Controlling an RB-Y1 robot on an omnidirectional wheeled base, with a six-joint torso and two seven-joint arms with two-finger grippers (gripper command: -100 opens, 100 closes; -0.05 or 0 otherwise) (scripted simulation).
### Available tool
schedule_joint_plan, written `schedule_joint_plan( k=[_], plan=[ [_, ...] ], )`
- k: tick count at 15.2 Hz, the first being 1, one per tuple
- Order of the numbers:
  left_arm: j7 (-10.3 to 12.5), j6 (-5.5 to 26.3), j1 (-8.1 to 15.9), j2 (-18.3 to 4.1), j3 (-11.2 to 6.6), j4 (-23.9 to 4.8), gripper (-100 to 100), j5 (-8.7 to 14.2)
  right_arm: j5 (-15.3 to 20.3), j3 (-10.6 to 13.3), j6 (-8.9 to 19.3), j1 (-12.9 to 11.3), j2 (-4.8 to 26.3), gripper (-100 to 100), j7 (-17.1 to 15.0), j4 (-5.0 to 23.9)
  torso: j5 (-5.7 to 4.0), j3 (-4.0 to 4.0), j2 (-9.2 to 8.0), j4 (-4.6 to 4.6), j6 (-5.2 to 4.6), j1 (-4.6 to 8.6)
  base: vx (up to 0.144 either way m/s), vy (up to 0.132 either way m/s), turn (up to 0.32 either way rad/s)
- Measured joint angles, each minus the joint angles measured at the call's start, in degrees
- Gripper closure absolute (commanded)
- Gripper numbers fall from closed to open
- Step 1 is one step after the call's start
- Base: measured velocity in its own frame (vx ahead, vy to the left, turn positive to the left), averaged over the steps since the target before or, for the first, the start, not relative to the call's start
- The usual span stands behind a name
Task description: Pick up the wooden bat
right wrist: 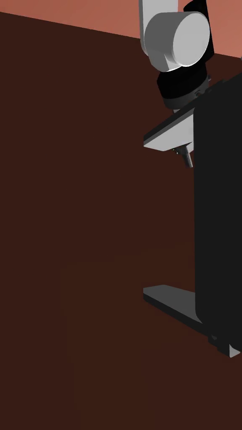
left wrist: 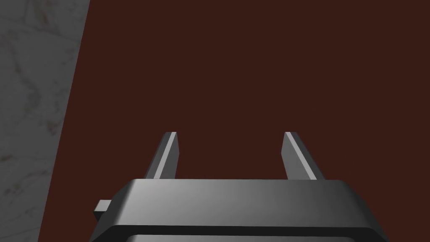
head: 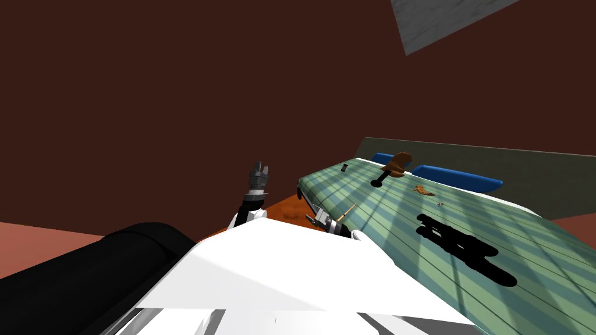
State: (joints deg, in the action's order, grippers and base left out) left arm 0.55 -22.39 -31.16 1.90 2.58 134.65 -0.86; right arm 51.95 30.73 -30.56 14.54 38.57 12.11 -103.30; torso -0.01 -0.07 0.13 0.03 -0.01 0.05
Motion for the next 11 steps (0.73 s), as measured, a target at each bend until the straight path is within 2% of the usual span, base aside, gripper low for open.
schedule_joint_plan(
  k=[7, 9, 10, 11],
  plan=[
    [0.0, 0.0, 0.0, 0.0, 0.00, 0.0, 0, 0.0, 7.7, 4.6, 0.0, -1.6, 6.3, -100, 3.3, 5.3, -0.01, -0.04, 0.08, 0.01, 0.02, 0.04, 0.034, -0.010, 0.106],
    [0.0, 0.0, 0.0, 0.0, 0.00, 0.0, 0, 0.0, 10.1, 6.4, 0.9, -1.9, 8.1, -100, 3.4, 5.5, 0.00, -0.04, 0.06, 0.01, 0.02, 0.00, 0.043, -0.007, 0.119],
    [0.0, 0.0, 0.0, 0.0, 0.00, 0.0, 0, 0.0, 11.1, 6.8, 1.1, -1.9, 8.9, -100, 4.0, 6.3, 0.00, -0.04, 0.08, 0.01, 0.02, 0.00, 0.051, -0.007, 0.181],
    [0.0, 0.0, 0.0, 0.0, 0.00, 0.0, 0, 0.0, 11.8, 7.3, 0.4, -2.7, 9.4, -100, 5.2, 8.7, 0.00, -0.06, 0.11, 0.02, 0.04, 0.01, 0.057, -0.010, 0.155]
  ],
)
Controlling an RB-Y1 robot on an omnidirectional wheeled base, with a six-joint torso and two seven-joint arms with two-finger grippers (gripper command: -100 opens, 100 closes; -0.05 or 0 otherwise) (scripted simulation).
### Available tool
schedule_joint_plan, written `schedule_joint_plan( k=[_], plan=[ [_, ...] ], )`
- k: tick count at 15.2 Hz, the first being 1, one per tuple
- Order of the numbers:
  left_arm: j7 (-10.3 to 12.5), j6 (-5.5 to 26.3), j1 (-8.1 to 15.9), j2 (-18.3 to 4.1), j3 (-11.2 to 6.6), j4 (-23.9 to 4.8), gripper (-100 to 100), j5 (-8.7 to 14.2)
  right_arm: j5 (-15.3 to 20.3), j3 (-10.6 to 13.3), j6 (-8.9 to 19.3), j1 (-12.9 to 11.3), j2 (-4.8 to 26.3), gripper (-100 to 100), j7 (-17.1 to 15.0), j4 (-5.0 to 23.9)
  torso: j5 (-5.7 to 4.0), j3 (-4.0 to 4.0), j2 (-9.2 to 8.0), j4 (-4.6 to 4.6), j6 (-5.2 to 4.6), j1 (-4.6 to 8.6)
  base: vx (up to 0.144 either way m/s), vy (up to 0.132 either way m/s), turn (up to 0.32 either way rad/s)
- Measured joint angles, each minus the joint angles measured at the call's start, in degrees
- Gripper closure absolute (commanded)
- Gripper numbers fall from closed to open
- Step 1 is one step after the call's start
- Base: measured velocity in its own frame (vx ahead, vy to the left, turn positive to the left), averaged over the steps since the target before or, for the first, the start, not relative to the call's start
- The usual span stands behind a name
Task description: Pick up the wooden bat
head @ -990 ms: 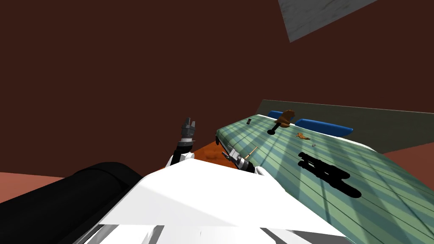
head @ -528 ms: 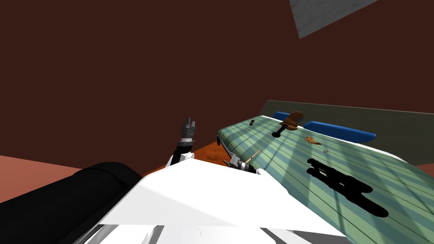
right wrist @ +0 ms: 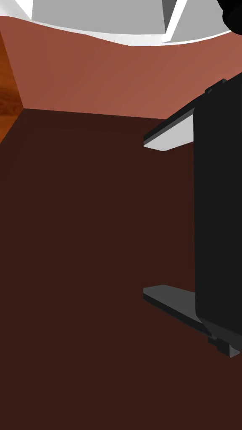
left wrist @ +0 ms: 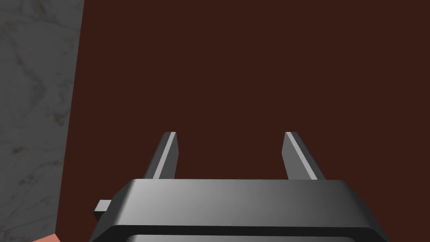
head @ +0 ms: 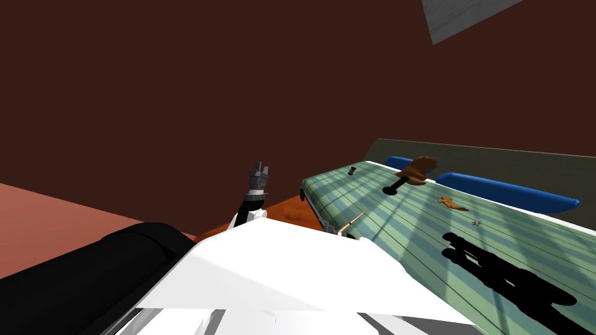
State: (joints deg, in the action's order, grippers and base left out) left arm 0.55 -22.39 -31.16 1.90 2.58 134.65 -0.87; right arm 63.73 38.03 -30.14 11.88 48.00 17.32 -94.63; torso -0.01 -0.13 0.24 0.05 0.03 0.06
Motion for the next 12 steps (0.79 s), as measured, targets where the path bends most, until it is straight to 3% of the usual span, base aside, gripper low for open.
schedule_joint_plan(
  k=[4, 6, 12],
  plan=[
    [0.0, 0.0, 0.0, 0.0, 0.00, 0.0, 0, 0.0, 4.4, 2.8, 0.9, -0.6, 3.8, -100, 1.2, 1.6, 0.01, 0.00, 0.00, 0.00, -0.02, -0.01, 0.052, -0.009, 0.114],
    [0.0, 0.0, 0.0, 0.0, 0.00, 0.0, 0, 0.0, 7.6, 5.2, 2.5, -1.0, 7.2, -100, 0.4, 0.7, 0.02, -0.03, 0.06, 0.01, -0.02, 0.01, 0.058, -0.019, 0.090],
    [0.0, 0.0, 0.0, 0.0, 0.00, 0.0, 0, 0.0, 11.2, 7.4, 2.0, -2.2, 10.9, -100, 4.0, 5.9, 0.01, -0.05, 0.09, 0.02, -0.02, 0.01, 0.058, -0.013, 0.122]
  ],
)
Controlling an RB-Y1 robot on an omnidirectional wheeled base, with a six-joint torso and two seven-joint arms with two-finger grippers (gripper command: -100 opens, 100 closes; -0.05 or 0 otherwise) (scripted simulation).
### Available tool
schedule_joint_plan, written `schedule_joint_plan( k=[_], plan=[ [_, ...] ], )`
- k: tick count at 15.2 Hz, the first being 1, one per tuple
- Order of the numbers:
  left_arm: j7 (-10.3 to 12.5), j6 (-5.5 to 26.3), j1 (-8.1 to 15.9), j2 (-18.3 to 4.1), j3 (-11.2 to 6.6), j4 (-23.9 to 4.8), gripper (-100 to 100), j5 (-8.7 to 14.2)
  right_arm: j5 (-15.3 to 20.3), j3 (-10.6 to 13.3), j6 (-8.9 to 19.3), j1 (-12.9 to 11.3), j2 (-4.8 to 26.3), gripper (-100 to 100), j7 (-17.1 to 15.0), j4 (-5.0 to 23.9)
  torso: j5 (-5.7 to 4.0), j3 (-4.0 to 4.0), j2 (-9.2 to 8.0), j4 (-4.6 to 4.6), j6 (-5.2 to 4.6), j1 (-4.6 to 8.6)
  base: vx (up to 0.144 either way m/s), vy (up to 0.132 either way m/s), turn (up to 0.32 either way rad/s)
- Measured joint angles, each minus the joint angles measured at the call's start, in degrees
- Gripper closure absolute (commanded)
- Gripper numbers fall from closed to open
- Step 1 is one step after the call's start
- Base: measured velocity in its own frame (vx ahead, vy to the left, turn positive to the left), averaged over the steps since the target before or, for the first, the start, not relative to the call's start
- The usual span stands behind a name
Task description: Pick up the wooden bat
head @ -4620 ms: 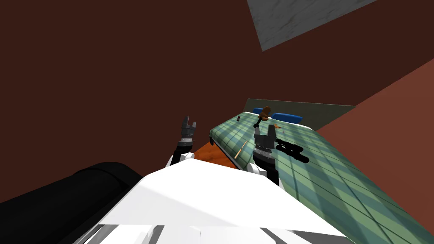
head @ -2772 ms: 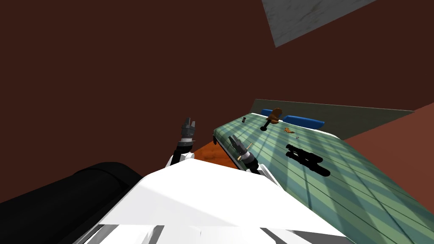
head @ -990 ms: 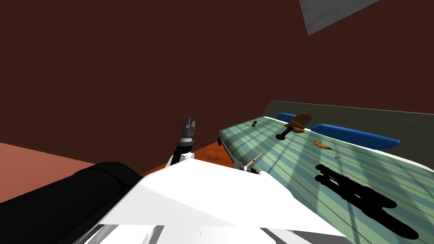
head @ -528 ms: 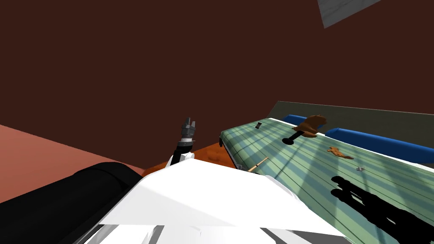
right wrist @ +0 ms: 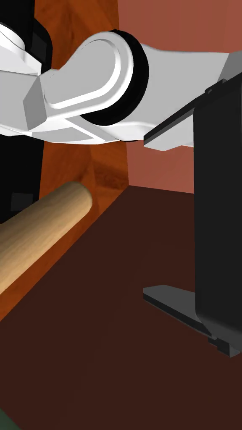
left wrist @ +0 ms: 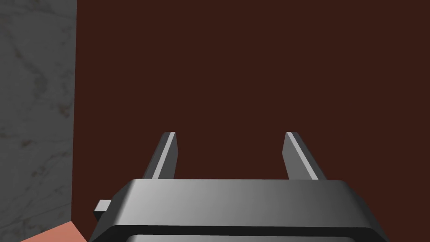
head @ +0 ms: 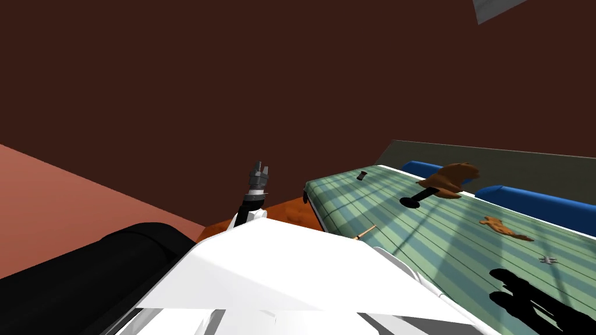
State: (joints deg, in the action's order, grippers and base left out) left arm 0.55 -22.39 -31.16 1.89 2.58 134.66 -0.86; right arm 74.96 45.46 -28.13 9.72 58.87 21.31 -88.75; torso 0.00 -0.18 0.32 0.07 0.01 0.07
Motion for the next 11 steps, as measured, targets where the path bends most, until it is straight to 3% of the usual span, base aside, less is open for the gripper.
schedule_joint_plan(
  k=[3, 7, 11],
  plan=[
    [0.0, 0.0, 0.0, 0.0, 0.00, 0.0, 0, 0.0, 3.7, 2.8, 0.8, -1.5, 2.4, -100, 0.7, 2.7, -0.01, -0.04, 0.07, 0.02, 0.01, 0.03, 0.080, -0.024, 0.116],
    [0.0, 0.0, 0.0, 0.0, 0.00, 0.0, 0, 0.0, 7.5, 5.4, 1.8, -1.6, 7.3, -100, 2.0, 3.6, 0.01, -0.03, 0.06, 0.01, 0.01, 0.02, 0.078, -0.027, 0.137],
    [0.0, 0.0, 0.0, 0.0, 0.00, 0.0, 0, 0.0, 8.8, 6.7, 2.1, -1.4, 11.1, -100, 4.6, 5.6, 0.03, -0.01, 0.02, 0.00, 0.01, -0.04, 0.065, -0.018, 0.105]
  ],
)
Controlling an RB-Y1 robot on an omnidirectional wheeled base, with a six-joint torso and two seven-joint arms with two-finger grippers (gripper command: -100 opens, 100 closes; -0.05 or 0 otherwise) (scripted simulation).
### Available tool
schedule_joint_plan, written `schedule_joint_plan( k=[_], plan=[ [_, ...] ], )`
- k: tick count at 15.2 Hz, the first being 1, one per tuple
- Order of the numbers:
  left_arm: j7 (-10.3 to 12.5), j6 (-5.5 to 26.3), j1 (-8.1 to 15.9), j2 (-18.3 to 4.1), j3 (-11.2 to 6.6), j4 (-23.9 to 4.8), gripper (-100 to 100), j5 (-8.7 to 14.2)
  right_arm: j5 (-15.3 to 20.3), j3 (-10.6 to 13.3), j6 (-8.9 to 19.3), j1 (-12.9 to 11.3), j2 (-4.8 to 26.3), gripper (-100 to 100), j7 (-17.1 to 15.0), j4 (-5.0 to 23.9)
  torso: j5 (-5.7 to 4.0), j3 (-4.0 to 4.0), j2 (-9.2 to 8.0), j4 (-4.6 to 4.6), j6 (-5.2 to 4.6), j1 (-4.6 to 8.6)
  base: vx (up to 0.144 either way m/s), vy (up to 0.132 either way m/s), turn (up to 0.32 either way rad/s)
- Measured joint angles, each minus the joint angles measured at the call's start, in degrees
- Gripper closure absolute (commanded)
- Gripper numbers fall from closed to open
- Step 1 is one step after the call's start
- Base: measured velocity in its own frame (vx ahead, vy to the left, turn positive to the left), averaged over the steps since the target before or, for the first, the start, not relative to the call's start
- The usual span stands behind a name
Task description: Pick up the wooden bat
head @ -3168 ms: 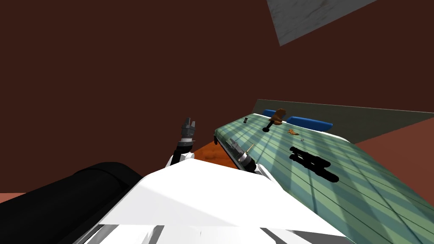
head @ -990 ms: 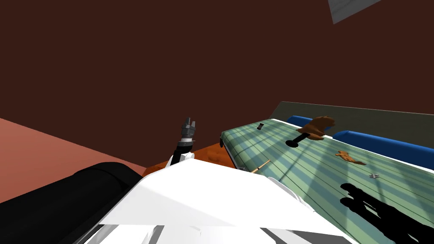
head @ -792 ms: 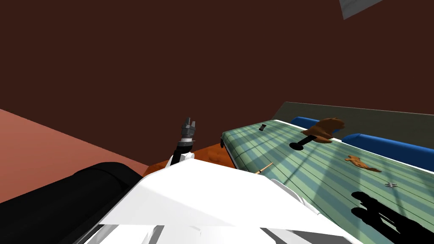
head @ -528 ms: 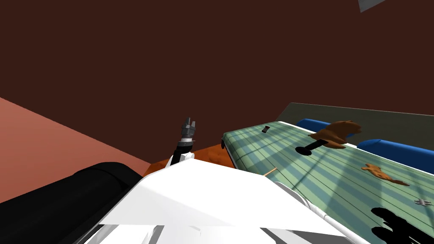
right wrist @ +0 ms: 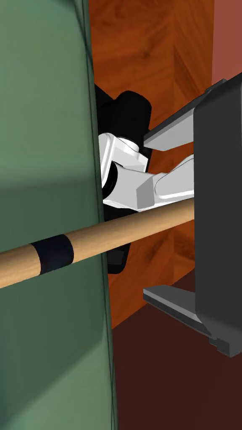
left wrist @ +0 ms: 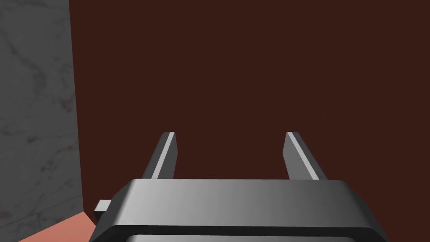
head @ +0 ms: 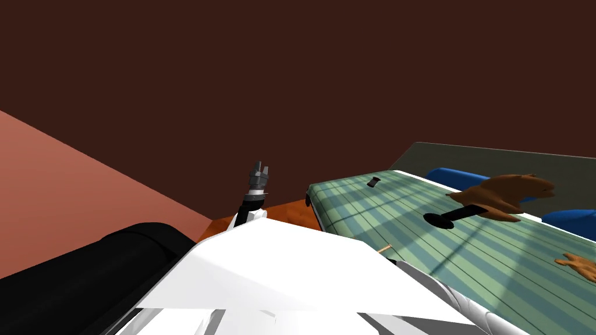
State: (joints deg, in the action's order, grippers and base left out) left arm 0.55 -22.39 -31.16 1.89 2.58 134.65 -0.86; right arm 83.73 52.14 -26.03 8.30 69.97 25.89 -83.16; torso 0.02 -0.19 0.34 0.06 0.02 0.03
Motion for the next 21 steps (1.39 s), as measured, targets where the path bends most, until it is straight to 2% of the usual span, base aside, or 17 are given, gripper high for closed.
schedule_joint_plan(
  k=[3, 4, 8, 12, 13, 18, 21],
  plan=[
    [0.0, 0.0, 0.0, 0.0, 0.00, 0.0, 0, 0.0, 2.1, 1.7, 0.3, -0.9, 2.6, -100, 1.0, 2.0, -0.02, -0.04, 0.06, 0.01, 0.00, 0.03, 0.085, -0.031, 0.147],
    [0.0, 0.0, 0.0, 0.0, 0.00, 0.0, 0, 0.0, 3.8, 2.8, 0.8, -1.2, 4.0, -100, 0.5, 1.8, -0.02, -0.06, 0.10, 0.02, 0.00, 0.06, 0.090, -0.038, 0.097],
    [0.0, 0.0, 0.0, 0.0, 0.00, 0.0, 0, 0.0, 3.6, 3.4, 1.1, -1.1, 5.3, -100, 3.6, 4.6, -0.04, 0.01, -0.04, 0.00, -0.03, 0.00, 0.045, -0.023, 0.061],
    [0.0, 0.0, 0.0, 0.0, 0.00, 0.0, 0, 0.0, 4.0, 3.7, 2.6, -0.7, 1.7, -100, 4.5, 8.0, -0.07, 0.16, -0.30, -0.05, -0.04, -0.03, -0.006, -0.015, 0.068],
    [0.0, 0.0, 0.0, 0.0, 0.00, 0.0, 0, 0.0, 4.0, 3.8, 2.7, -0.7, 1.6, 100, 4.5, 8.1, -0.15, 0.16, -0.31, -0.05, -0.04, 0.04, 0.000, 0.000, 0.000],
    [0.0, 0.0, 0.0, 0.0, 0.00, 0.0, 0, 0.0, 4.1, 3.8, 2.7, -0.6, 1.6, 100, 4.5, 8.1, -0.18, 0.14, -0.26, -0.06, -0.05, 0.11, 0.000, 0.002, -0.018],
    [0.0, 0.0, 0.0, 0.0, 0.00, 0.0, 0, 0.0, 3.6, 3.5, 1.8, -0.9, 3.7, 100, 4.3, 6.2, -0.13, 0.14, -0.25, -0.06, -0.09, 0.03, 0.004, 0.016, -0.083]
  ],
)
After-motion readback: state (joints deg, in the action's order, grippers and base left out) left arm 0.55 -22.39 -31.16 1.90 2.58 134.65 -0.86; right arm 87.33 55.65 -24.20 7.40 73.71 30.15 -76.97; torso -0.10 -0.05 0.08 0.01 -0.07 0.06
